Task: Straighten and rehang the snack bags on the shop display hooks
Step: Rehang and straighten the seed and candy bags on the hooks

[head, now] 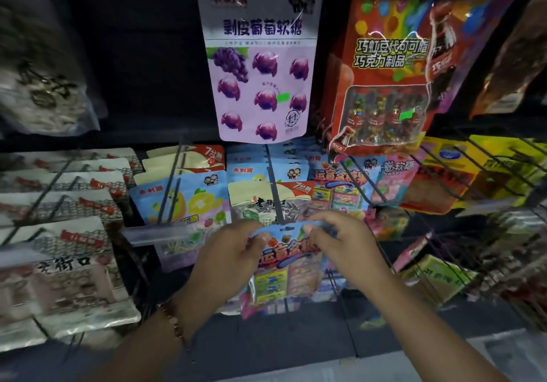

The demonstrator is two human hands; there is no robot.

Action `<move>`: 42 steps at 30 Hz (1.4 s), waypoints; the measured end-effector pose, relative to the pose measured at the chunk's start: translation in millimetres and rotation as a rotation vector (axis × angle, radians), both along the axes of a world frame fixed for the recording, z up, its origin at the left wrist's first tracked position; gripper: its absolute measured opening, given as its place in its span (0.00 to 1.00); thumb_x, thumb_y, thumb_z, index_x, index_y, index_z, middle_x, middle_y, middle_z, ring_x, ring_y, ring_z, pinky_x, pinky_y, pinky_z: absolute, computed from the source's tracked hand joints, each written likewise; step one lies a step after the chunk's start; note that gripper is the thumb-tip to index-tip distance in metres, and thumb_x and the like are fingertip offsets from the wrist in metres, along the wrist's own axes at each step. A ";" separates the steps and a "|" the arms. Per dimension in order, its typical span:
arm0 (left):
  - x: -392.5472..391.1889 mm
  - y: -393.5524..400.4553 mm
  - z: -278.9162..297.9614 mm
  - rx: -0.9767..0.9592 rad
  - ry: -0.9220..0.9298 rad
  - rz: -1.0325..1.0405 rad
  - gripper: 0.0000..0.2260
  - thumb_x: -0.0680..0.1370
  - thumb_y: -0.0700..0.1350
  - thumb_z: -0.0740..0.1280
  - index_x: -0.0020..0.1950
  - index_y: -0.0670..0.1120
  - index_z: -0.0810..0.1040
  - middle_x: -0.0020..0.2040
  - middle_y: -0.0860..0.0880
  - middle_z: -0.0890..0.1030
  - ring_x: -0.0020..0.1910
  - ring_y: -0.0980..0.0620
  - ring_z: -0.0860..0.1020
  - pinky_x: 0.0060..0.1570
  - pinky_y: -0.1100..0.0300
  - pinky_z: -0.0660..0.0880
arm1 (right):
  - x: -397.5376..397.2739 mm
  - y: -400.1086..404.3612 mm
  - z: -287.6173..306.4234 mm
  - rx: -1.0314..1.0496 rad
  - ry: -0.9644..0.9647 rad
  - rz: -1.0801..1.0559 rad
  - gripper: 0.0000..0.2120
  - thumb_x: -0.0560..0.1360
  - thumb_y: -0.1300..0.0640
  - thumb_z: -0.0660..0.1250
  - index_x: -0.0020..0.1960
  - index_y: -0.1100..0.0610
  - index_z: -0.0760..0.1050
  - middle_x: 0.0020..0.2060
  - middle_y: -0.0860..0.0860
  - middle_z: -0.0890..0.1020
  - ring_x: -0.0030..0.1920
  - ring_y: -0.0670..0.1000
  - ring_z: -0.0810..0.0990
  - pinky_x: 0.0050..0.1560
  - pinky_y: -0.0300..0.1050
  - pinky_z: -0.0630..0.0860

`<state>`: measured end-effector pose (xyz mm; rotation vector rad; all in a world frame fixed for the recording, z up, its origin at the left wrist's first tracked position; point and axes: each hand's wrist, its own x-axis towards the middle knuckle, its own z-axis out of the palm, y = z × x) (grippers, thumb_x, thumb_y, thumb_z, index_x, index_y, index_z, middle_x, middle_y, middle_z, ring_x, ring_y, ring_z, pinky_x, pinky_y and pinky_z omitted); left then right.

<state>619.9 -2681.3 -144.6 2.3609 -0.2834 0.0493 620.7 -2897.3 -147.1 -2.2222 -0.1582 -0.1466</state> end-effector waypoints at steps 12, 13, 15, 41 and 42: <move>23.3 -6.3 -0.1 0.014 -0.021 0.026 0.17 0.79 0.53 0.60 0.56 0.42 0.80 0.51 0.40 0.82 0.48 0.40 0.79 0.50 0.50 0.75 | 21.7 0.6 -3.7 0.052 0.003 -0.042 0.06 0.78 0.51 0.67 0.51 0.51 0.82 0.44 0.40 0.82 0.42 0.35 0.78 0.43 0.35 0.72; 24.7 -6.0 -1.1 0.020 -0.014 0.019 0.16 0.80 0.52 0.61 0.57 0.43 0.81 0.52 0.40 0.82 0.50 0.39 0.79 0.51 0.51 0.74 | 23.0 0.2 -4.5 0.066 0.005 -0.046 0.06 0.78 0.51 0.67 0.51 0.51 0.82 0.46 0.41 0.82 0.45 0.37 0.79 0.46 0.37 0.74; 26.4 -6.6 -3.5 0.021 -0.001 0.003 0.13 0.82 0.48 0.63 0.64 0.47 0.79 0.59 0.44 0.82 0.57 0.42 0.79 0.55 0.56 0.73 | 23.4 -2.1 -6.3 0.078 0.011 -0.053 0.06 0.78 0.51 0.67 0.51 0.50 0.82 0.47 0.42 0.83 0.46 0.39 0.79 0.46 0.36 0.74; 38.0 -2.5 -10.2 0.127 -0.144 0.033 0.12 0.83 0.49 0.61 0.65 0.54 0.79 0.60 0.51 0.82 0.55 0.47 0.80 0.51 0.58 0.73 | 34.8 10.3 2.3 0.007 0.076 -0.044 0.06 0.78 0.51 0.68 0.48 0.51 0.82 0.44 0.45 0.82 0.44 0.45 0.80 0.45 0.45 0.77; 37.7 -2.7 -10.1 0.134 -0.147 0.041 0.13 0.83 0.49 0.62 0.65 0.54 0.79 0.60 0.51 0.82 0.55 0.47 0.80 0.49 0.59 0.72 | 33.9 10.8 3.9 0.004 0.084 -0.039 0.06 0.78 0.51 0.68 0.47 0.50 0.82 0.43 0.45 0.82 0.43 0.46 0.80 0.44 0.46 0.77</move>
